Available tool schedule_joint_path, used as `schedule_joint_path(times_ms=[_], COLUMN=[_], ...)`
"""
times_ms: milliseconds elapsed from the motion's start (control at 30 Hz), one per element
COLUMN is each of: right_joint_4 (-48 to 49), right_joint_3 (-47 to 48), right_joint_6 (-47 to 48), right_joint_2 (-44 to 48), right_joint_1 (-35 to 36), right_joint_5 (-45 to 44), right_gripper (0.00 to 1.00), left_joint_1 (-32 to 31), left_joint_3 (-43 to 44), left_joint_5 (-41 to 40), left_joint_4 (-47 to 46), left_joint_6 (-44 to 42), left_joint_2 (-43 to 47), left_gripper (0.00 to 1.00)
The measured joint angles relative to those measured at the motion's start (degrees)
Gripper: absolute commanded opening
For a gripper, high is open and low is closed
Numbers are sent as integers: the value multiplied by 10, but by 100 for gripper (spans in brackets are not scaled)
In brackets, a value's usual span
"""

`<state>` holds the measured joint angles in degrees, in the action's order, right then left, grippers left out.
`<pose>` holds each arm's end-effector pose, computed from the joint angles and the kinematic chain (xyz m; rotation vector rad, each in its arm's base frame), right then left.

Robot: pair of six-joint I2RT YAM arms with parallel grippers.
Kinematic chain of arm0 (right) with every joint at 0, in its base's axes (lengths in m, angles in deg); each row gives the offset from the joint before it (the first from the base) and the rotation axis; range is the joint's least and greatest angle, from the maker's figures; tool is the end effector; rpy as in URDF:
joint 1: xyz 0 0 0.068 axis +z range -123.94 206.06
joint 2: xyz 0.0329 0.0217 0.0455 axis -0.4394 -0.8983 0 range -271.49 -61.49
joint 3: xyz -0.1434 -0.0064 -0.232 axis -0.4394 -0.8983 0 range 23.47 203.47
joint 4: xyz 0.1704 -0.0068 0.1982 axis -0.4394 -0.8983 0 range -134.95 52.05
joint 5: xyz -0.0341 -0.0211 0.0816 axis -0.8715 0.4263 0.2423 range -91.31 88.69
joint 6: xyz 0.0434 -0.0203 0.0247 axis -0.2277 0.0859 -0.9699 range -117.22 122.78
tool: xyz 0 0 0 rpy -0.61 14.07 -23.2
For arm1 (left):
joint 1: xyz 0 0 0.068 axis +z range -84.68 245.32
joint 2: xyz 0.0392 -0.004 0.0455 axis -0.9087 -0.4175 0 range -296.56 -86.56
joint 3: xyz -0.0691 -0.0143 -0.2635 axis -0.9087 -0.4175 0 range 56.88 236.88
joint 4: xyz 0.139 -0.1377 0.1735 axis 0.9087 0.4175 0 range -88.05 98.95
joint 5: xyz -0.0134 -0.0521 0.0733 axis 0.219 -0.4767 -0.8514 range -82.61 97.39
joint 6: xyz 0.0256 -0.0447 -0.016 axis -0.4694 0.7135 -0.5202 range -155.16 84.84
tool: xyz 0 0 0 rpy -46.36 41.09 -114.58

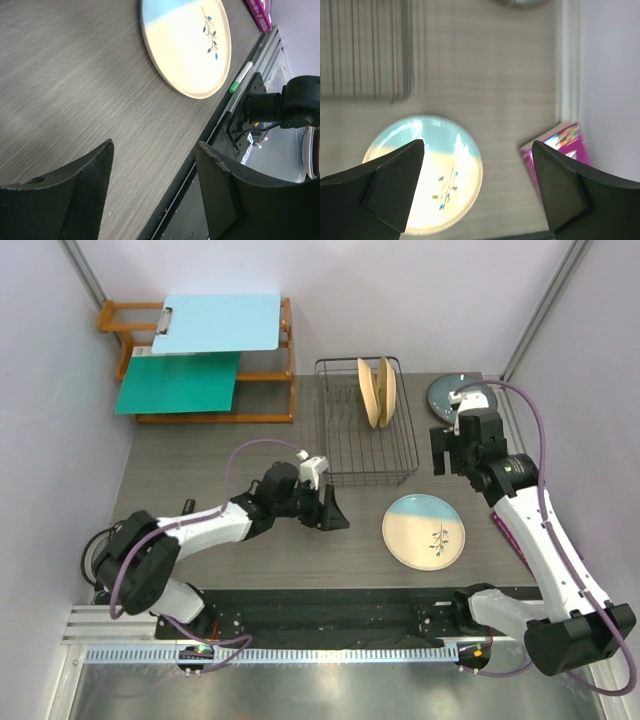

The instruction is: Load the plates into the dish rack

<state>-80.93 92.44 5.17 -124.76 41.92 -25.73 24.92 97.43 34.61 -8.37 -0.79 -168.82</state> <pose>0.2193 0.0470 0.3689 -0.1138 2.1715 -0.3391 0.2161 -0.2052 0.2018 0.4340 2.2837 -1.2281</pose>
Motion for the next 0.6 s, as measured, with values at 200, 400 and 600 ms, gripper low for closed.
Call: schedule_joint_path(times_ms=[200,400,600], right_joint_4=[-61,-76,-82], right_joint_3=[-57,-75,-84], right_joint_6=[-6,11,52], right_joint_2=[9,-89,-244], right_joint_1=[-113,-221,-279], right_joint_5=[176,332,421], right_gripper=[92,84,84], left_joint_1=[-44,-80,-96], left_joint_3=[46,80,87], left_joint_5=[-5,-34,-64], left_joint_4=[-54,-93,-96], left_joint_6=[27,58,74], left_joint_2=[-103,-188,-196], left_gripper=[57,62,71])
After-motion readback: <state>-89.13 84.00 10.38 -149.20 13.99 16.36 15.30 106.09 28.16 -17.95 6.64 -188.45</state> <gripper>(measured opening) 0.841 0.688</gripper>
